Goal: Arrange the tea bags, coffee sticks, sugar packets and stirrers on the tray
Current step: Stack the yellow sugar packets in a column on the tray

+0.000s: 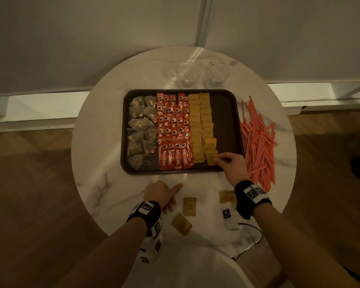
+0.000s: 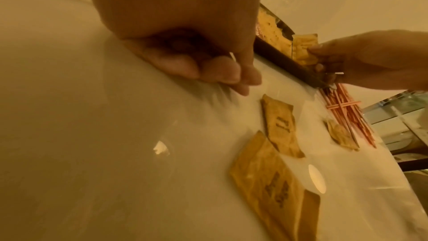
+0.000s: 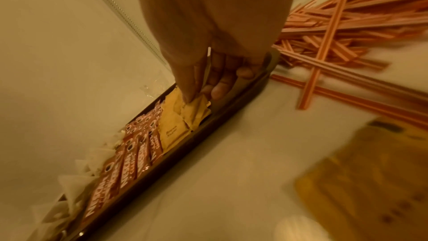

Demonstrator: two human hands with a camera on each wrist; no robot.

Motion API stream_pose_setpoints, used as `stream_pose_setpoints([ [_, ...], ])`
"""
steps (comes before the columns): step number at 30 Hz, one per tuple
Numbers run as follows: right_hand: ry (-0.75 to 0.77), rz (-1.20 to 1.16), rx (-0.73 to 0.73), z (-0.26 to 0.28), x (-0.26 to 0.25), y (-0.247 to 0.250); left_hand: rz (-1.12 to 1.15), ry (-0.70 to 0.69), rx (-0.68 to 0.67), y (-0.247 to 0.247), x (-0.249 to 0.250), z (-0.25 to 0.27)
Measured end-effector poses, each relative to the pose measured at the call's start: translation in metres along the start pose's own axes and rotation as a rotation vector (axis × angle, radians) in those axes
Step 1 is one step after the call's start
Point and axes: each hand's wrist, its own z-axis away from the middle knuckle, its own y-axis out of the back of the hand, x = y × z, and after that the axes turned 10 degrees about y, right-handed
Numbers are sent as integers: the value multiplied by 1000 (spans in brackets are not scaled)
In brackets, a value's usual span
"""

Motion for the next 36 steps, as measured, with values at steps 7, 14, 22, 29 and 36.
stream_pose_setpoints([
  [7,-31,67,-5,-21,5,-13,-51,19,2,-2,-2,-6],
  [14,-30,85,24,-27,6,-16,-43,55,-16,-1,-1,-7],
  [22,13,198,-43,-40,6,-15,-40,55,-19,-3,-3,-12],
  [29,-39,88,-29,-36,1,-12,-22,42,-5,-1,-1,-8],
  [36,-2,-139,-6,17,-18,-6,-57,-9,41,2,2,1],
])
